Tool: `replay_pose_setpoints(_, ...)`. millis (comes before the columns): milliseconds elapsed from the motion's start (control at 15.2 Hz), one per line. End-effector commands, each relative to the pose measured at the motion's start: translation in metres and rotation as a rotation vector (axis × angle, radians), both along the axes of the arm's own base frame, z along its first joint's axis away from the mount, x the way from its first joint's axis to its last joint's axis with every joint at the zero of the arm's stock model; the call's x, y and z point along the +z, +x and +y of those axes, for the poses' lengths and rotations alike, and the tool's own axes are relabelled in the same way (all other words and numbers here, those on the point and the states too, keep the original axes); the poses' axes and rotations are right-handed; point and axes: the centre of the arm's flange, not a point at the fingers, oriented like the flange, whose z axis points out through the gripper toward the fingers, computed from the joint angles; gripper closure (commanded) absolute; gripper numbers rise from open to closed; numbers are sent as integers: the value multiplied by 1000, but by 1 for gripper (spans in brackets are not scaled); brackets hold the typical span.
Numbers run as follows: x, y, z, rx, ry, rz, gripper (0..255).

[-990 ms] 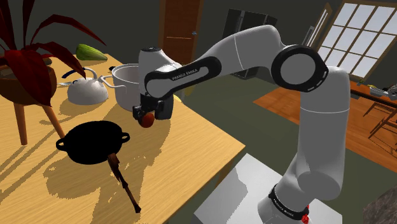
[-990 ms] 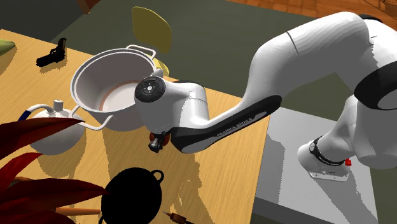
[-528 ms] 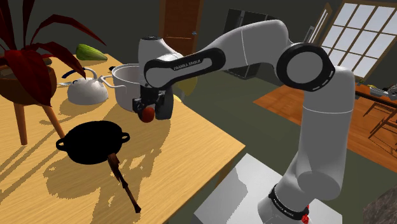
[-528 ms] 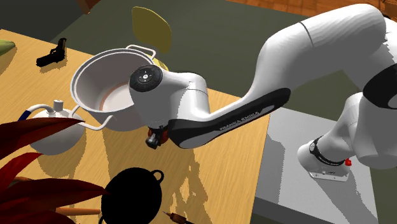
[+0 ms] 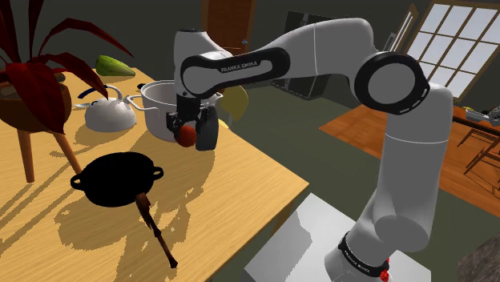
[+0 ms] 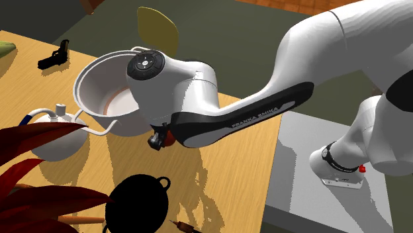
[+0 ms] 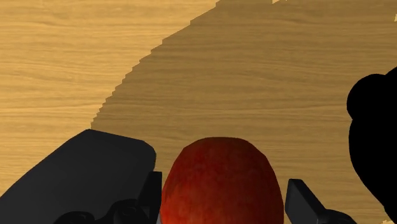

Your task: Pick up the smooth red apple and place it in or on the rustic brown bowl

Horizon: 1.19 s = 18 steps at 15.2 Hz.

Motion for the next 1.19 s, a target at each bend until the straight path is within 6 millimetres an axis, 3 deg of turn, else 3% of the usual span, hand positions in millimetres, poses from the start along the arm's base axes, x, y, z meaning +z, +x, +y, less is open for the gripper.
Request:
replay_pose_setpoints(0, 10, 0, 1, 0, 0, 0, 255)
replay_pose_setpoints(594, 56, 0, 1, 0, 0, 0, 255)
replay_pose_setpoints(1122, 62, -3, 106, 0, 0, 0, 255)
